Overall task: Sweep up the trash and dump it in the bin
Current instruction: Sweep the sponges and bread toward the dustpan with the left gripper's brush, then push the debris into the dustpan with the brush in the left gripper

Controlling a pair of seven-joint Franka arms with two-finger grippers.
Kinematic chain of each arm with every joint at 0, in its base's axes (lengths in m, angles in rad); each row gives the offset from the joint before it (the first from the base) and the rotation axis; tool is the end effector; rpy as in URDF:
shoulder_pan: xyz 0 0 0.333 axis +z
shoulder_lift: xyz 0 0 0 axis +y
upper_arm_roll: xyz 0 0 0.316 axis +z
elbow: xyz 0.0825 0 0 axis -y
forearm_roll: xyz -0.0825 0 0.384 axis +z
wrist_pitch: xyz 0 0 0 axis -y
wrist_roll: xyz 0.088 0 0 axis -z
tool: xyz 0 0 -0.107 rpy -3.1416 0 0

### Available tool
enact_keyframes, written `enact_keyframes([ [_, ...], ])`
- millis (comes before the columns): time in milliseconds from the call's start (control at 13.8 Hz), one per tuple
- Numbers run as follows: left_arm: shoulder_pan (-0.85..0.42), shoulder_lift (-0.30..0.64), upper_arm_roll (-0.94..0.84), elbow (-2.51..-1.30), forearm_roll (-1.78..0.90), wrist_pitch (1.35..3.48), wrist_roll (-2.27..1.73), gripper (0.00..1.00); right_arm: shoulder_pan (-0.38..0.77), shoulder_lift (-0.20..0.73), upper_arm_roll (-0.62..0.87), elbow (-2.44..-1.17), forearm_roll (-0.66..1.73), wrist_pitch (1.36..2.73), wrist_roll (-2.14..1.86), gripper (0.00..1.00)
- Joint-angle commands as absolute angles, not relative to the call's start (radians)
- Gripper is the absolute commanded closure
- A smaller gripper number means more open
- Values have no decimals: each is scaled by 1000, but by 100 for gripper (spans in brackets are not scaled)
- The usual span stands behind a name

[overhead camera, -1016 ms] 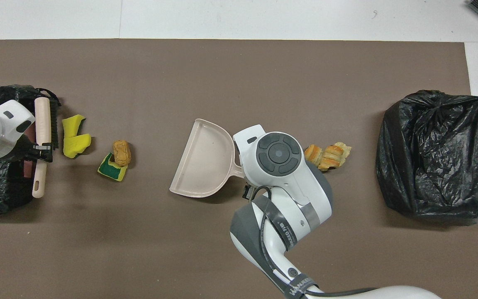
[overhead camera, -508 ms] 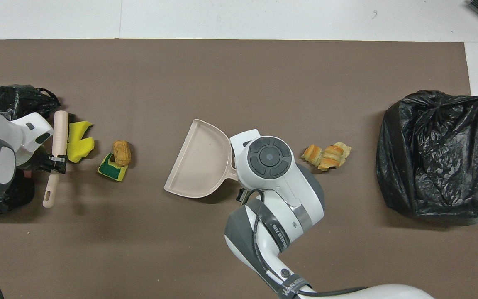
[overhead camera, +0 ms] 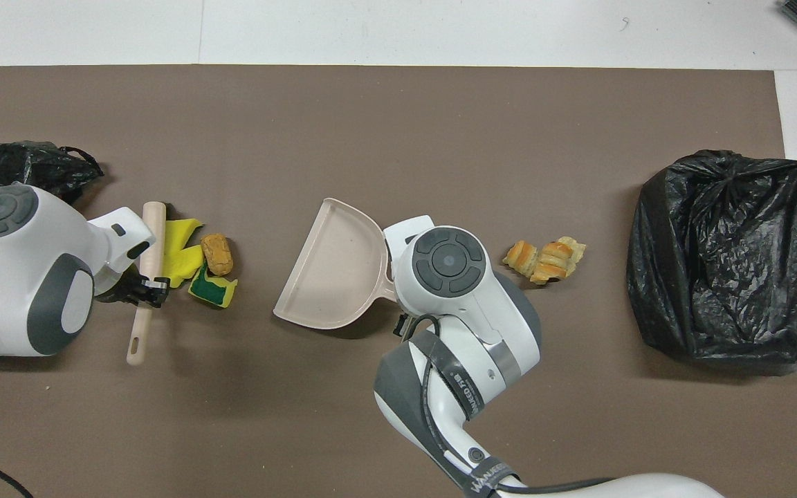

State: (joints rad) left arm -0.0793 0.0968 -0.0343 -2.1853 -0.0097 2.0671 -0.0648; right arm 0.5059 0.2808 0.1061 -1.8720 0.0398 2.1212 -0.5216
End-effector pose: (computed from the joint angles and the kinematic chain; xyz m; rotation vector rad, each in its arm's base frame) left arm 0.5171 -0.0594 0.3281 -3.1149 0.0677 0.3364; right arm 0.5064 0.3534 0.3629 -2.6185 -1.6209 0.0510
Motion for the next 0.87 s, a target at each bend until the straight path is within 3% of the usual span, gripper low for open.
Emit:
enact_keyframes([
  [0,-161,66,-21,-2232,-83,2072,-167,100,500,268,109,-1870,58,2086,-514,100],
  [653,-523,55,-25,-2218,-347,2141,-308,100,495,262,109,-1870,58,2057,-514,100],
  [798,-534,57,-26,-2207,-345,2135,-307,100,495,262,109,-1870,58,2057,-512,100],
])
